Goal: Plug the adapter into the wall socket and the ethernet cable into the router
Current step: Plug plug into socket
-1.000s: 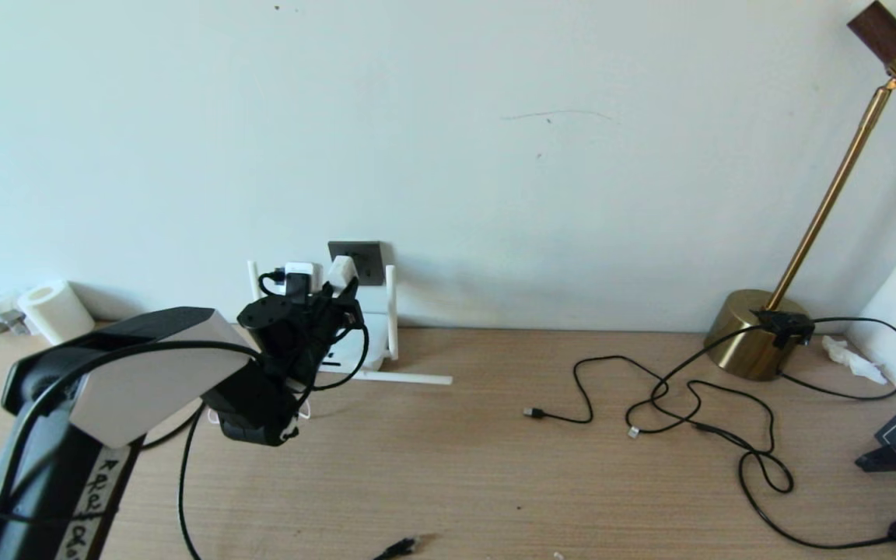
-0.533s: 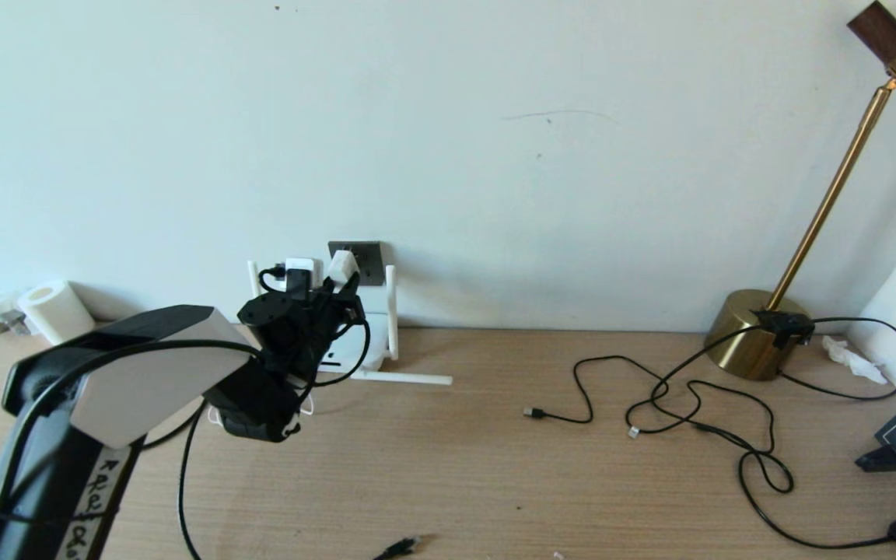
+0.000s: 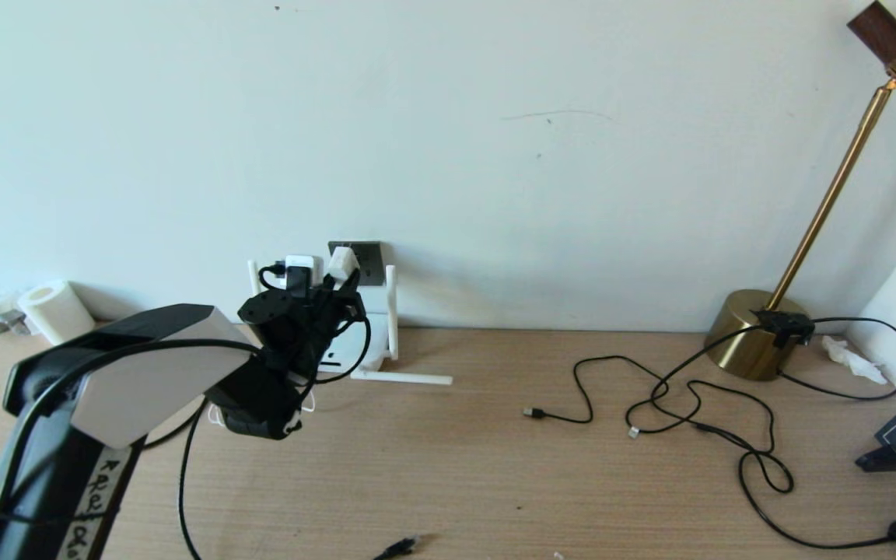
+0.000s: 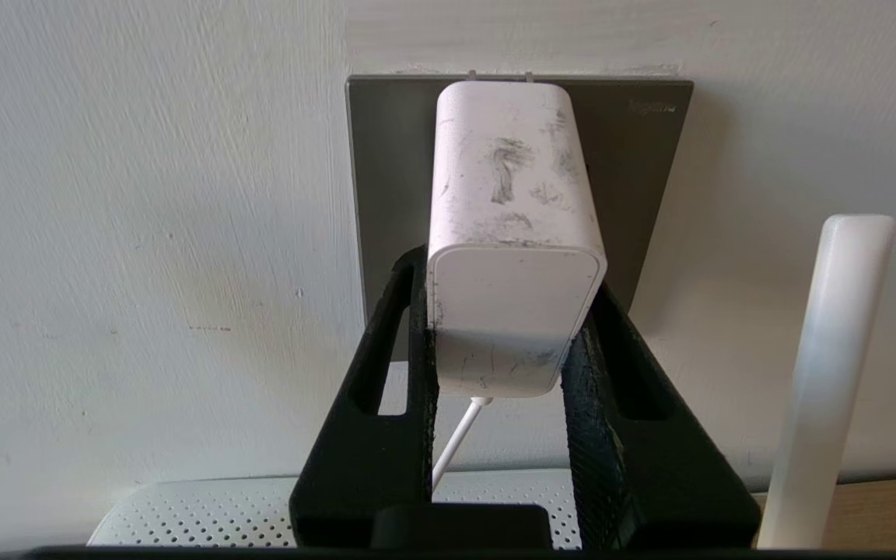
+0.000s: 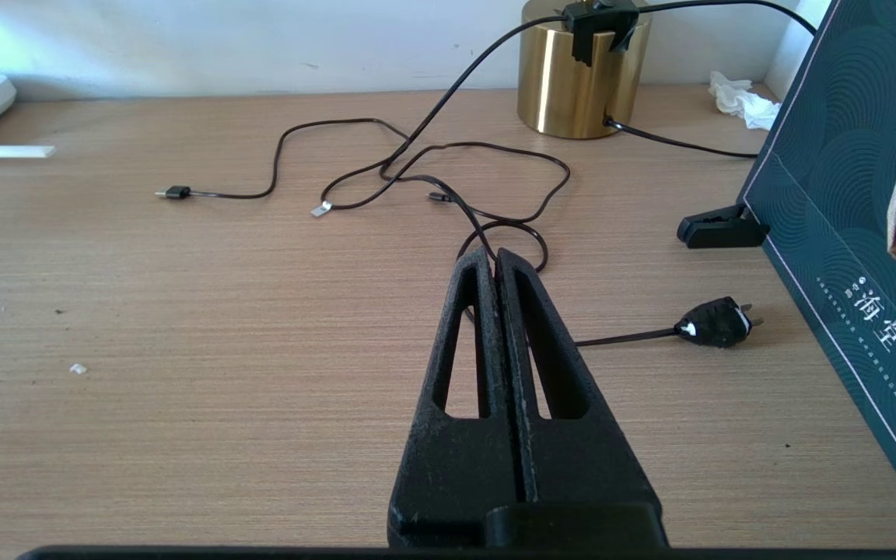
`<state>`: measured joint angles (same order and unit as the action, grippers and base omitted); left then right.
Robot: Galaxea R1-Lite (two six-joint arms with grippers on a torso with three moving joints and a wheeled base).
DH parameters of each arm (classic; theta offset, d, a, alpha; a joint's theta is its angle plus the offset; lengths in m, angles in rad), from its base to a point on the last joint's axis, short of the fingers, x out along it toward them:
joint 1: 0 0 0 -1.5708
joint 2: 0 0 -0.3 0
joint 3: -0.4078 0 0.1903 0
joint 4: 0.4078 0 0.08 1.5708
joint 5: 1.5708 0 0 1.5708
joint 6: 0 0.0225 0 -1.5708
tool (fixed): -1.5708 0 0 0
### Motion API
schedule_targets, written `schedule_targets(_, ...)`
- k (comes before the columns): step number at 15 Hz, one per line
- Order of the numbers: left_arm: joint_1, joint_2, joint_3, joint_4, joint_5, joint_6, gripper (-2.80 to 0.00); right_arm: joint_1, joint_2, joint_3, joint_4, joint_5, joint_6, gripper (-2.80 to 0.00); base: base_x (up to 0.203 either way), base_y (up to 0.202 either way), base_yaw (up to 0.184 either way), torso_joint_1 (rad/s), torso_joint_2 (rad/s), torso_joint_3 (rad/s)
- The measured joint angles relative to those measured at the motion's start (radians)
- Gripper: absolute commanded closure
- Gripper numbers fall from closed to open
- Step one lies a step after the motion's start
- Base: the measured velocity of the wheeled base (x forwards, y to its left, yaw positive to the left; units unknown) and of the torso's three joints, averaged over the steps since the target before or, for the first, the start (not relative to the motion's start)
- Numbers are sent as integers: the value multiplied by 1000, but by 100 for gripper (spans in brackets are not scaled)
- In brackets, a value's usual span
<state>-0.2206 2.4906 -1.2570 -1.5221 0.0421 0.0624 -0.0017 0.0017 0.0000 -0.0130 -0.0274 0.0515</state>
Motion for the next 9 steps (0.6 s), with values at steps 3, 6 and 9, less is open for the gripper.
schedule_targets(3,0,0,24,1,1,0,0,0,0,0,0,0,0,0,0,0,0,0,0,0)
schedule_targets(6,1,-7,50,1,2,0,0,0,0,0,0,0,0,0,0,0,0,0,0,0)
schedule_targets(9,1,-14,53,2,2,1,0,0,0,0,0,0,1,0,0,0,0,0,0,0)
